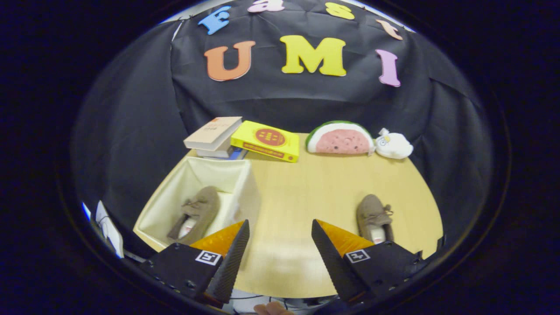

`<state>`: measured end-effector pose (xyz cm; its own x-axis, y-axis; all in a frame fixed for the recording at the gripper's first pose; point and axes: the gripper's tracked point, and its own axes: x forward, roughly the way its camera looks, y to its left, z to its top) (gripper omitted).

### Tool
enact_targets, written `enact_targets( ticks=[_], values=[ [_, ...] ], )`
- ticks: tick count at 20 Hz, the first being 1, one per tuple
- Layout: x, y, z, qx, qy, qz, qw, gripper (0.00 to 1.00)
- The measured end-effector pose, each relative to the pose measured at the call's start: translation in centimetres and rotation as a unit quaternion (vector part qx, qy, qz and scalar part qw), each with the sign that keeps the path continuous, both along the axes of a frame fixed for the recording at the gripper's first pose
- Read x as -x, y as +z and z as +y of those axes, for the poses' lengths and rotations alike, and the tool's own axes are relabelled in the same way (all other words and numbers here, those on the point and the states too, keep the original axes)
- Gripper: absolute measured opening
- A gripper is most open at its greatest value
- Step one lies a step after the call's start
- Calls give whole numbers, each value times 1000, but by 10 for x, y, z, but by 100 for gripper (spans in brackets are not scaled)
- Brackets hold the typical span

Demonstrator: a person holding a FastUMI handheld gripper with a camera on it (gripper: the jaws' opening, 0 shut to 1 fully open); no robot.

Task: Open the storage box then place both shoes into the box .Put the left shoe in first, then the right shoe, with the right side of both shoes facing outward in a uniform manner.

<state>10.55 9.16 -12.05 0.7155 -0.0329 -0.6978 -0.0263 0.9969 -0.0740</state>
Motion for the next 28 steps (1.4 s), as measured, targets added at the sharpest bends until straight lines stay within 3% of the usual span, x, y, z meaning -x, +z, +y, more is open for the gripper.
enact_targets(
  ticks=[4,9,13,15,18,21,22,23,25,26,28],
  values=[
    [8,-23,-89,10,-68,34,997,87],
    [13,-57,-160,11,-117,81,990,87],
    [9,-85,-205,52,-153,112,980,82],
    [2,-94,-224,82,-169,112,976,84],
    [-9,-111,-235,108,-161,123,973,56],
    [-11,-135,-230,78,-149,174,970,28],
    [-15,-138,-233,76,-150,174,970,23],
    [-19,-138,-234,76,-152,171,971,26],
    [-17,-141,-231,55,-158,181,969,25],
    [-18,-142,-232,50,-159,180,969,6],
    [-18,-139,-233,40,-165,179,969,5]
  ],
)
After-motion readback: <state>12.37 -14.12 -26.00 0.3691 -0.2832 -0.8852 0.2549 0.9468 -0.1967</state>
